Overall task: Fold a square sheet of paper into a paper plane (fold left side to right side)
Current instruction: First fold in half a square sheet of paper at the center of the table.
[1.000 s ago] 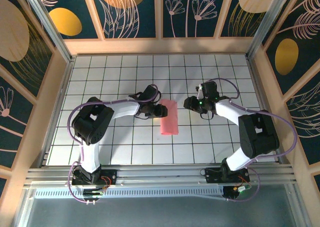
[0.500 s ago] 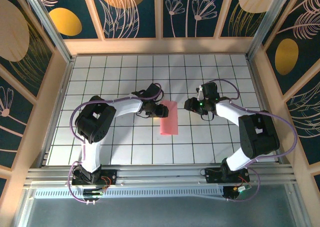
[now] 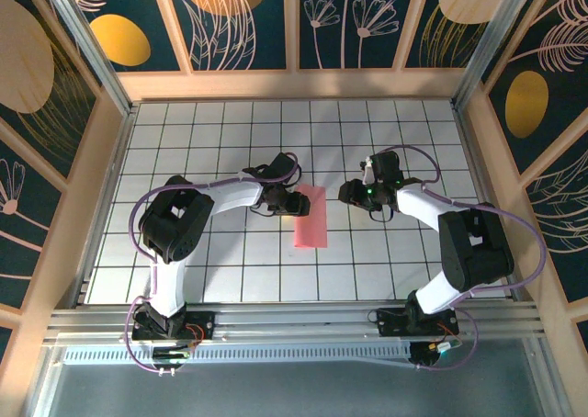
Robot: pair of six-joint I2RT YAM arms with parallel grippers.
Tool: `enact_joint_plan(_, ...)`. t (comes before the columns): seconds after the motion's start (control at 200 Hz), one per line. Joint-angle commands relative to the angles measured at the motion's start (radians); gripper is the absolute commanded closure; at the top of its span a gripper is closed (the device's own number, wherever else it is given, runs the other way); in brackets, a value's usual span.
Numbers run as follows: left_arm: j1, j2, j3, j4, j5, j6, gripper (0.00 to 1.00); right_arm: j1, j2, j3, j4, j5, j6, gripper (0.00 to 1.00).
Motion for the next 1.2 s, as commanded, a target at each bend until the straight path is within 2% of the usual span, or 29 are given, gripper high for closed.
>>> enact_joint_plan(0.0, -0.007, 0.08, -0.014, -0.066, -0.05, 0.011, 0.52, -0.007, -0.022, -0.016, 0.005, -0.024, -0.005, 0.52)
enact_joint_plan(0.656, -0.007, 0.091, -0.02, -0.055, -0.019, -0.041, 0.51, -0.006, -0.007, -0.014, 0.013, -0.038, -0.001, 0.52)
enact_joint_plan(1.196, -0.018, 0.106, -0.018, -0.077, -0.023, -0.025, 0.51, 0.001, 0.006, -0.014, 0.015, -0.05, -0.002, 0.52)
